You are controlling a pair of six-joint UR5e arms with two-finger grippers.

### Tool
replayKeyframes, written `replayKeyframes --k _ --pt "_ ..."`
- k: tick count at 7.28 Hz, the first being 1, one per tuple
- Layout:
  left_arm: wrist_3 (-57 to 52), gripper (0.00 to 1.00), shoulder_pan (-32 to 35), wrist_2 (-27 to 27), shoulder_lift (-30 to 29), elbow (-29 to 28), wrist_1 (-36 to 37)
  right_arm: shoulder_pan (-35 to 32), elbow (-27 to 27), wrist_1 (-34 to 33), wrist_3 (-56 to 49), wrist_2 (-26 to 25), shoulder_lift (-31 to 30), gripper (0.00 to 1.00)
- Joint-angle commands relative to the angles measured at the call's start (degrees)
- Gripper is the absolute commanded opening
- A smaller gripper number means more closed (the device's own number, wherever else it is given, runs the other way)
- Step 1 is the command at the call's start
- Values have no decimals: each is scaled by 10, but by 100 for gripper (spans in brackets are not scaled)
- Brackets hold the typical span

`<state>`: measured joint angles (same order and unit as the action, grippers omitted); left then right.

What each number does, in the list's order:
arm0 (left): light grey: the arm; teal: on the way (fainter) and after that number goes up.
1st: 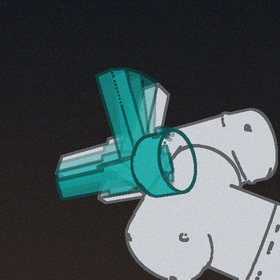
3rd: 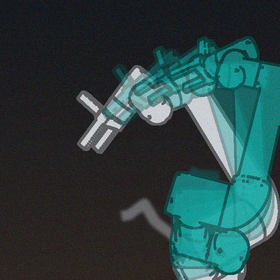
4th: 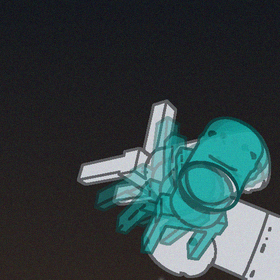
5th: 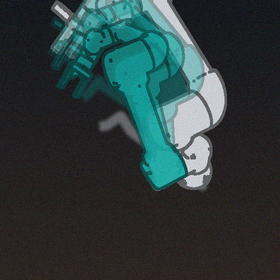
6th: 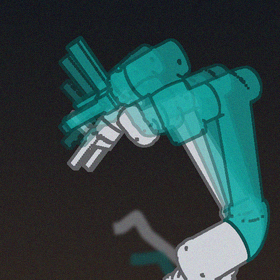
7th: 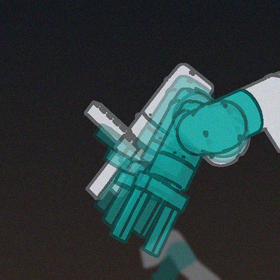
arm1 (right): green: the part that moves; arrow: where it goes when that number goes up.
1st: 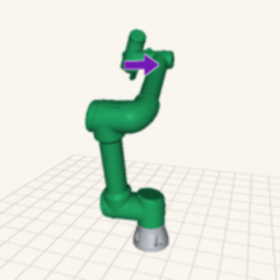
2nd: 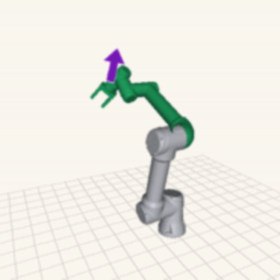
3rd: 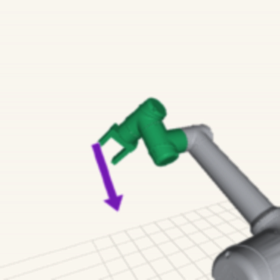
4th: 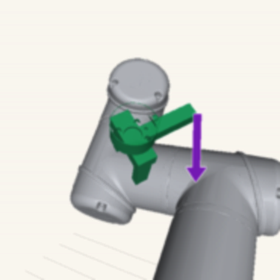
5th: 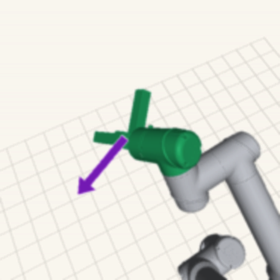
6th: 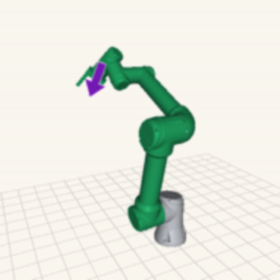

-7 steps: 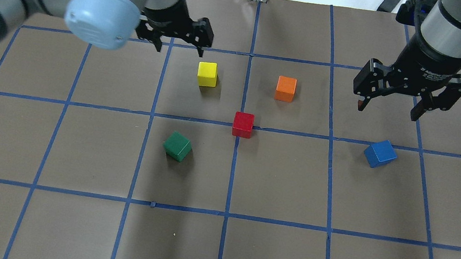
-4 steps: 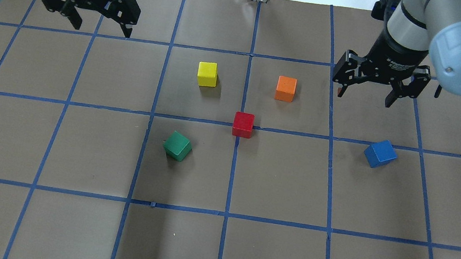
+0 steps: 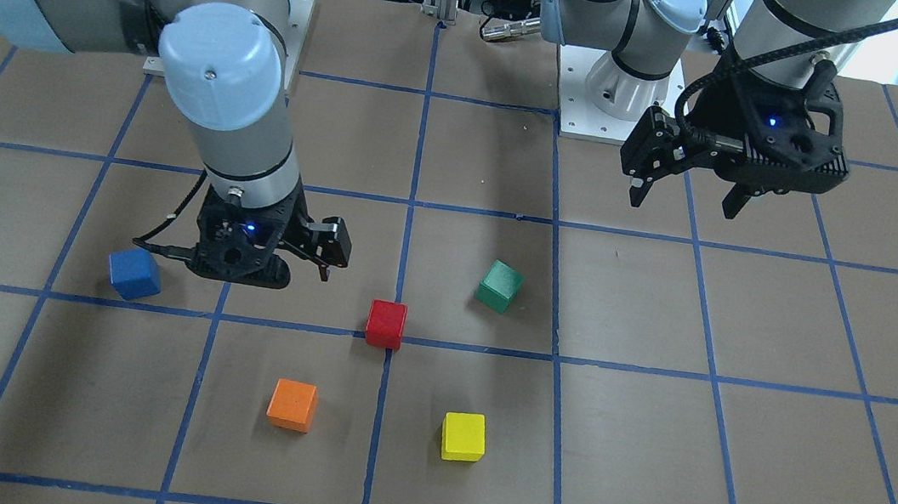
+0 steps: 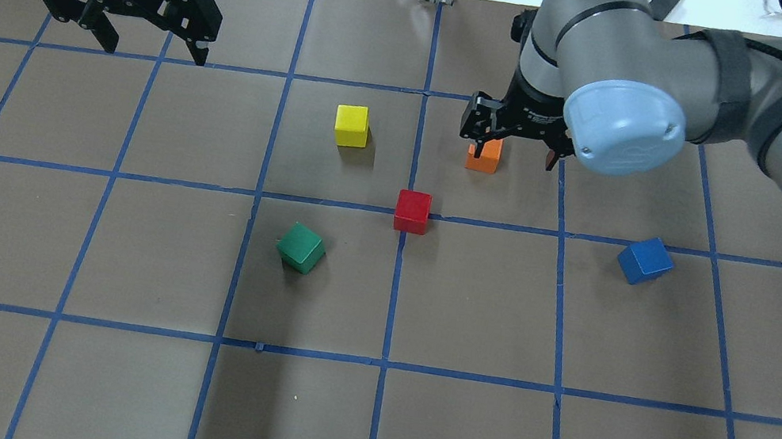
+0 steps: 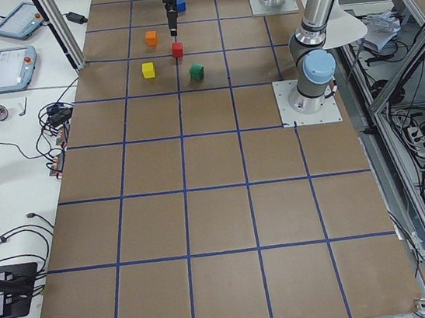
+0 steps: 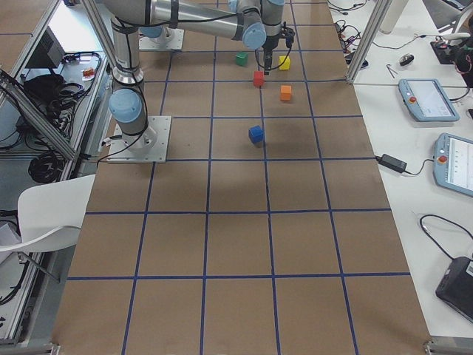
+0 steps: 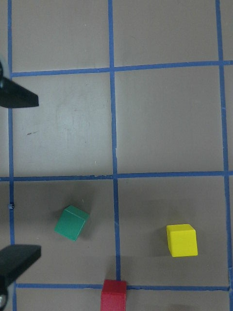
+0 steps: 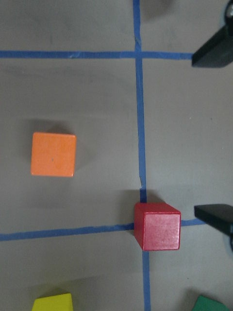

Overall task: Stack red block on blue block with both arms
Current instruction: 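Lower the right gripper onto the red cube and close on it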

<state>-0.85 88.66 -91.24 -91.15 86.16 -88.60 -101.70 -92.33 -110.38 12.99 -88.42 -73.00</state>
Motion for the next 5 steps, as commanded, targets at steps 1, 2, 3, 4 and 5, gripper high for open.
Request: replayKeyframes --k 1,2,3,4,5 --pt "8 100 2 15 -3 -2 0 -27 0 -39 13 17 40 100" --pt "9 100 2 32 -2 -1 -1 -37 0 -67 19 18 58 100" --pt "9 100 2 30 1 2 -2 -45 0 -76 19 18 73 100" --pt "8 100 2 27 3 2 -4 -49 0 -81 18 18 83 100" --pt "9 100 2 31 1 -1 -3 -53 0 -91 18 25 96 100"
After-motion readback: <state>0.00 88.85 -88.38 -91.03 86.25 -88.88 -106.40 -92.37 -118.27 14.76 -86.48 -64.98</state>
